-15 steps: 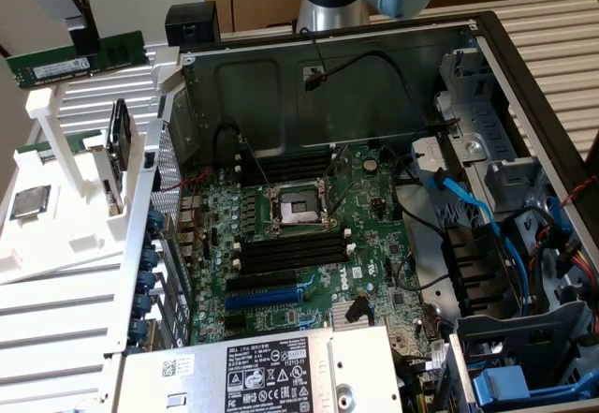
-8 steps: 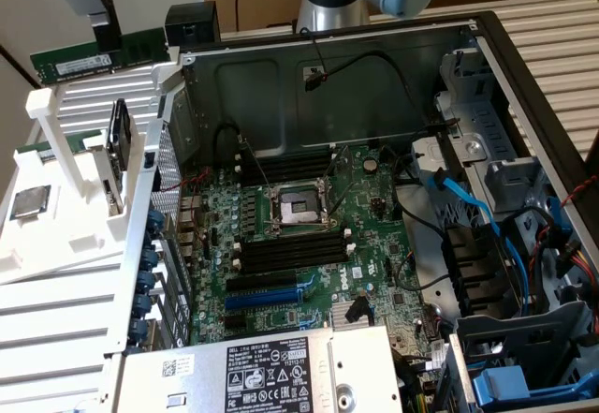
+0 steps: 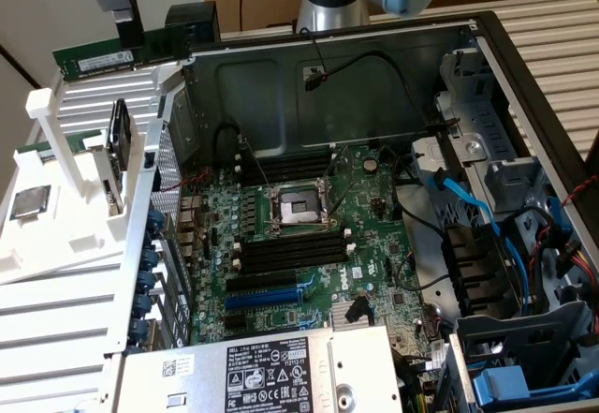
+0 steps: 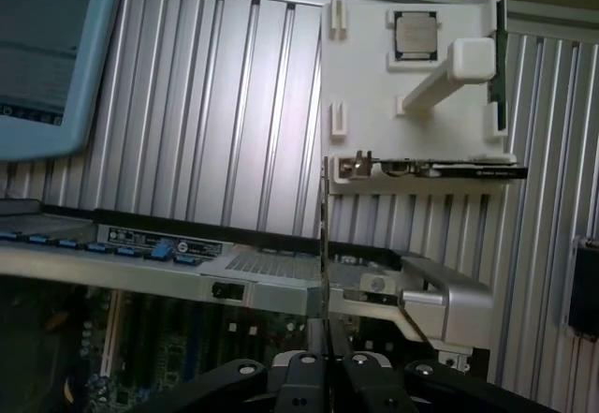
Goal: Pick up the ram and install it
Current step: 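Pick up the ram and move it above insertion slot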
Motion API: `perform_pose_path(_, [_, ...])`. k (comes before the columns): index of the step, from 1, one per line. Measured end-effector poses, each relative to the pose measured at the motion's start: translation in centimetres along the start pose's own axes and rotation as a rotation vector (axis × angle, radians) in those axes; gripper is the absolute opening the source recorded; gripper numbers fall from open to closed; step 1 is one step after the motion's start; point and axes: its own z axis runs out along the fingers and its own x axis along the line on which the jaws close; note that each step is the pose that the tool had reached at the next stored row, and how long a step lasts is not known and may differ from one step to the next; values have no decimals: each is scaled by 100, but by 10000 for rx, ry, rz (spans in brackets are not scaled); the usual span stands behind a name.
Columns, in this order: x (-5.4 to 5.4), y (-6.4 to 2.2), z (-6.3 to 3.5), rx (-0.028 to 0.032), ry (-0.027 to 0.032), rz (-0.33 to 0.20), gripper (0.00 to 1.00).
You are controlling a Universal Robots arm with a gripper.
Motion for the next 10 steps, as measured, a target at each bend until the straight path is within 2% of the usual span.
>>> perform_pose_path(3, [8,-86,-3,1,-1,22,13])
perform_pose_path(5, [14,-174,-7,1,-2,40,13])
perform_pose_path(10, [15,-277,-10,1,-3,68,13])
